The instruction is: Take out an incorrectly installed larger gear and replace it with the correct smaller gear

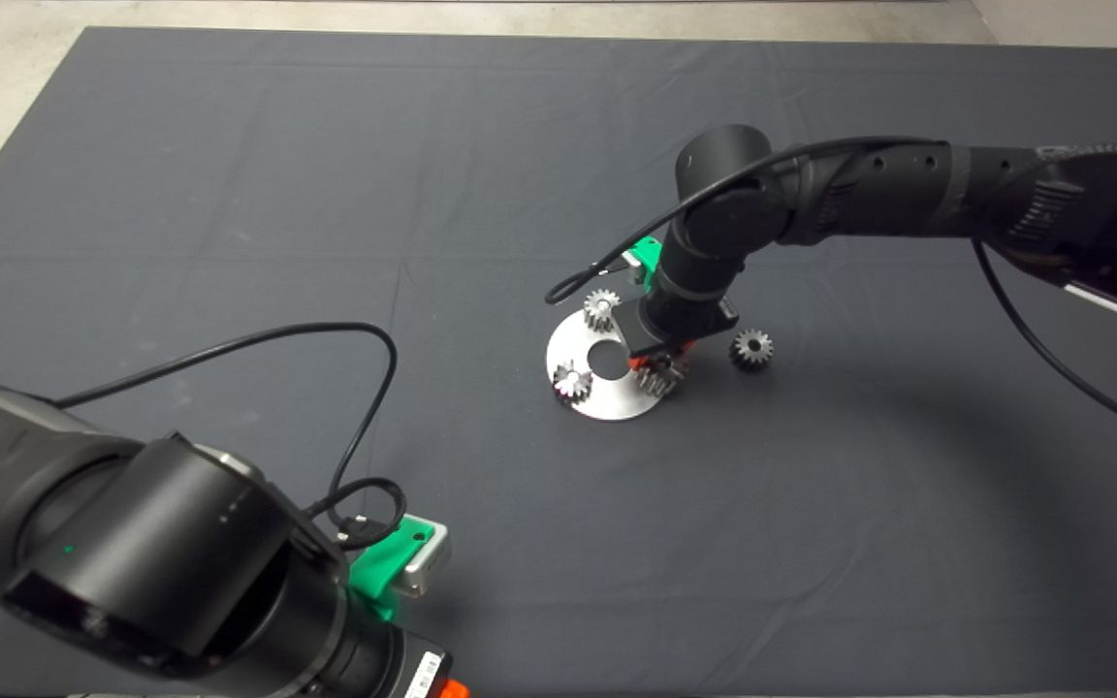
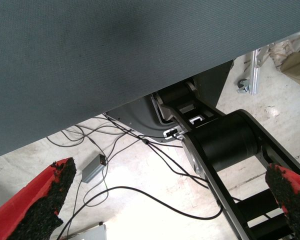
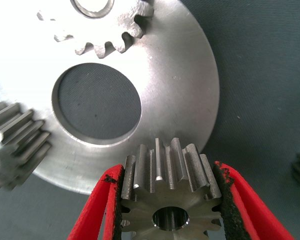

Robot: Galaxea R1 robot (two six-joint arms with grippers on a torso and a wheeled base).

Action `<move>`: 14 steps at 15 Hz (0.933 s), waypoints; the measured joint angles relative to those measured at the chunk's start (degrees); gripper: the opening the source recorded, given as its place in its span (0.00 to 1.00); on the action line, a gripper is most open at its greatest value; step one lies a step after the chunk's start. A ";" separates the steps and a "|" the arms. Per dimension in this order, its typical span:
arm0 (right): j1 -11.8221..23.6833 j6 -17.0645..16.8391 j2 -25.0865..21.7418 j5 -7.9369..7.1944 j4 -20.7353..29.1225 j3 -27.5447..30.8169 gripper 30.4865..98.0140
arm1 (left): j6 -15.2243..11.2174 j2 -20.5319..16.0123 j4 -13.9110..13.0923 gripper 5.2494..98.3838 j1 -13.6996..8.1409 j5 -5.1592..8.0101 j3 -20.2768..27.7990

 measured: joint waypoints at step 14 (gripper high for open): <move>5.82 -1.56 -17.05 0.00 5.49 5.40 0.12 | 0.00 2.79 0.00 0.99 0.00 0.11 -2.70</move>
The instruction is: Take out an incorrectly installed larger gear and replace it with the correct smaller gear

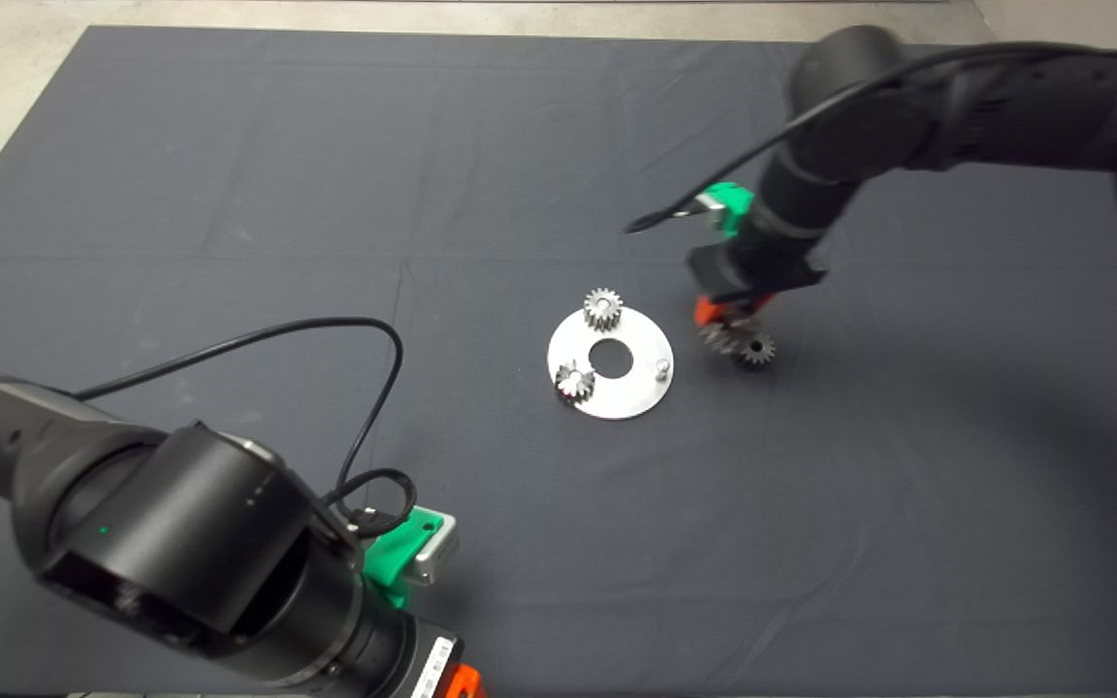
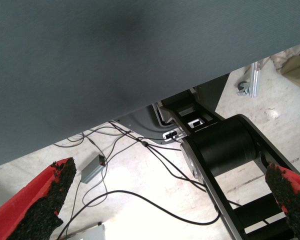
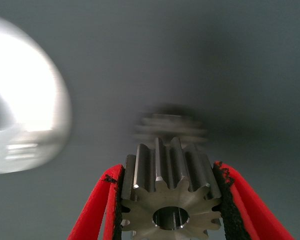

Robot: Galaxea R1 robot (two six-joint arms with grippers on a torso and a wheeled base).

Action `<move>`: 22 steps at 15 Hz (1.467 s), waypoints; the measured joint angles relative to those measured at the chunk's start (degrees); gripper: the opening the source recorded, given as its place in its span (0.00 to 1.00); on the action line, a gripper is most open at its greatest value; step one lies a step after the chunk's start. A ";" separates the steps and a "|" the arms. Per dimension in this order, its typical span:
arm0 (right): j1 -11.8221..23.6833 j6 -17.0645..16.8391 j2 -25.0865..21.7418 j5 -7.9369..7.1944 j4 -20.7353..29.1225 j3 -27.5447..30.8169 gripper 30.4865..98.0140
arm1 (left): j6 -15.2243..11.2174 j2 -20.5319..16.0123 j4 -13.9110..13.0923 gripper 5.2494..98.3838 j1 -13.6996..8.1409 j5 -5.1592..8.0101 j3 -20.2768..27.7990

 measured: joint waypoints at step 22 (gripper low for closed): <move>0.00 -2.68 -8.12 0.63 0.04 4.84 0.12 | -0.01 2.15 0.00 0.99 0.02 -0.04 -1.07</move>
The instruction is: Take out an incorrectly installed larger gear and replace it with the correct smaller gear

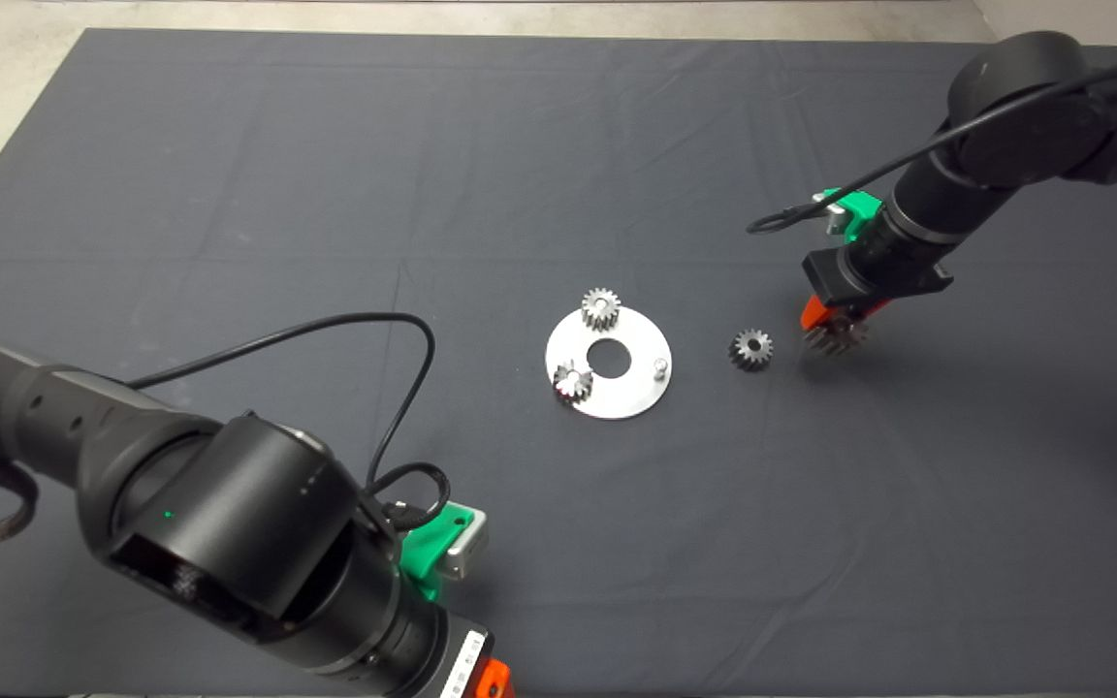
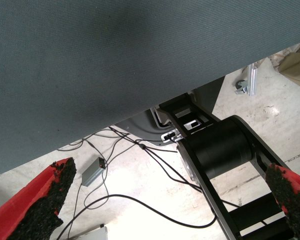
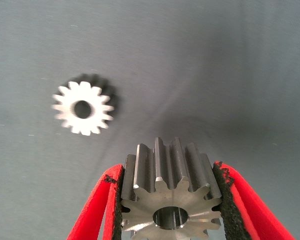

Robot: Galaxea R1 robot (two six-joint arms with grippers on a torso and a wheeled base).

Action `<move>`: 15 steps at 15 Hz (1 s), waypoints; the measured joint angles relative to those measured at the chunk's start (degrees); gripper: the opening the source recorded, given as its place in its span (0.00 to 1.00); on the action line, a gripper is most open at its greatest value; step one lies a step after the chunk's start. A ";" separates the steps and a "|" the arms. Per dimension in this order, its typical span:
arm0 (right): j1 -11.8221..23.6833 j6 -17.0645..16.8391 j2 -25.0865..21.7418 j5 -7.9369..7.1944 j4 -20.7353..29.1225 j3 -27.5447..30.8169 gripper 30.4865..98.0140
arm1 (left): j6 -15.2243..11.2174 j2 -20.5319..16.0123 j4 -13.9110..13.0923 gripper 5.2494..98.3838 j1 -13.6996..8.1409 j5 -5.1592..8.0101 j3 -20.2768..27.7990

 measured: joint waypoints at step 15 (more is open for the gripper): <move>0.00 -0.05 -0.10 -0.11 0.02 1.58 0.15 | 0.00 0.11 0.01 0.99 0.00 -0.02 0.00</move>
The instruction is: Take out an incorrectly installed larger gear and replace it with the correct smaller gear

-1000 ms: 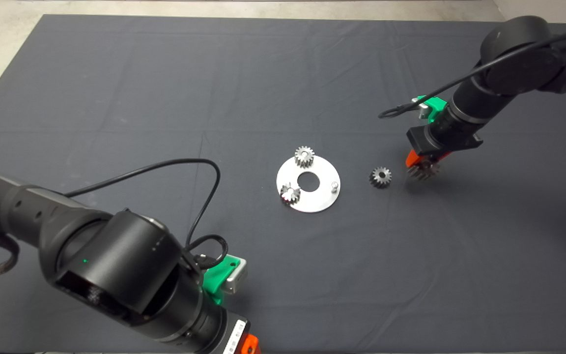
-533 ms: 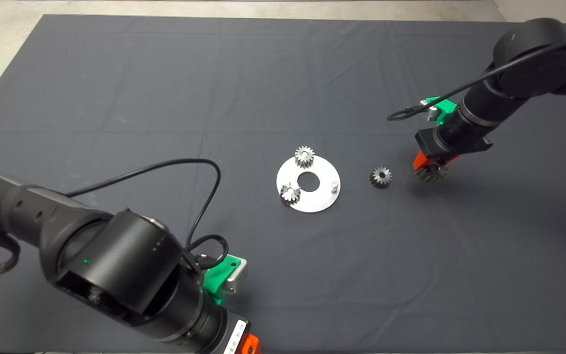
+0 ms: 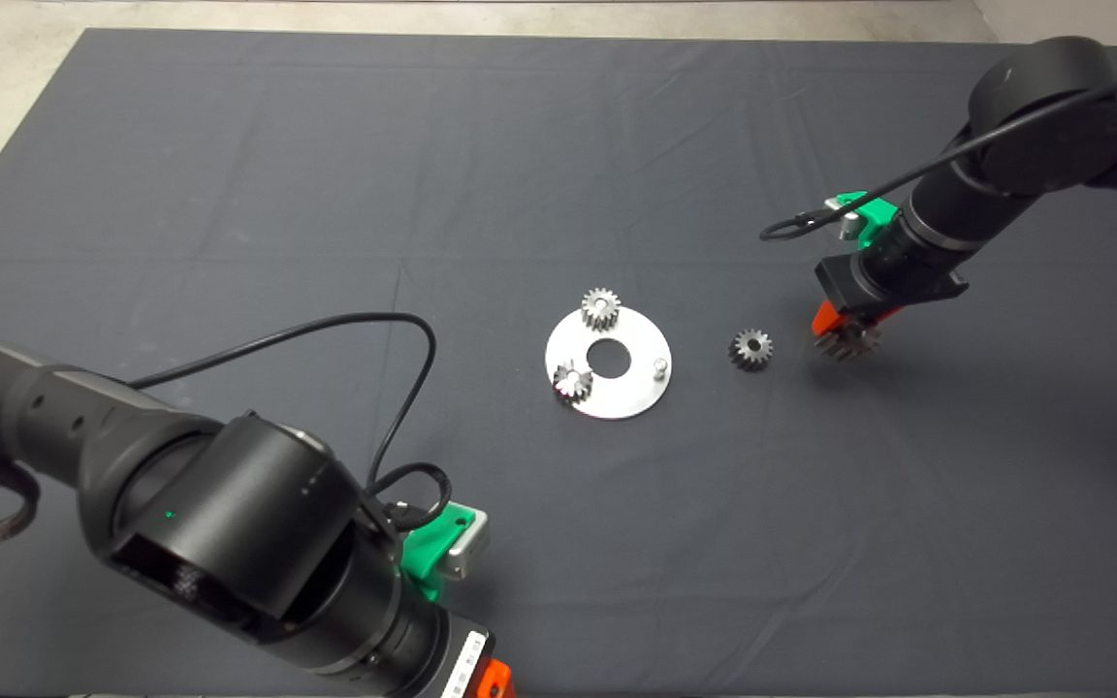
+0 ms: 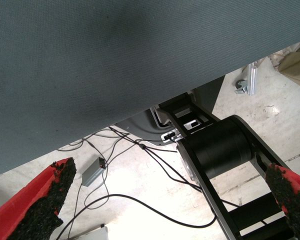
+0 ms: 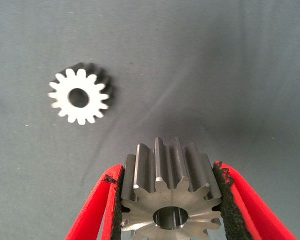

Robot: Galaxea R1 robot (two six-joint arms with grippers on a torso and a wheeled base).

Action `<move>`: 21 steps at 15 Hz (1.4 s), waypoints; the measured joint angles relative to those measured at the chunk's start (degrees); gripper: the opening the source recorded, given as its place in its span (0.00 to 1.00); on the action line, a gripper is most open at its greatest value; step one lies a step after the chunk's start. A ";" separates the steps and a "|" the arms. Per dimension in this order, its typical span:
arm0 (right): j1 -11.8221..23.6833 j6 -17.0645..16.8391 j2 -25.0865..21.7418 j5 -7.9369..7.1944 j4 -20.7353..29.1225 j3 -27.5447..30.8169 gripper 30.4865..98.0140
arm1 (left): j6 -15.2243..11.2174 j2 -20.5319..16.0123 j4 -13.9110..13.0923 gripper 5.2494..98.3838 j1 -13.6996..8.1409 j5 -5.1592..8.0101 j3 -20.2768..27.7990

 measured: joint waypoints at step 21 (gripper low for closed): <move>0.77 0.27 1.91 -0.29 0.02 0.00 0.35 | 0.00 -0.03 -0.01 0.99 0.00 0.01 0.00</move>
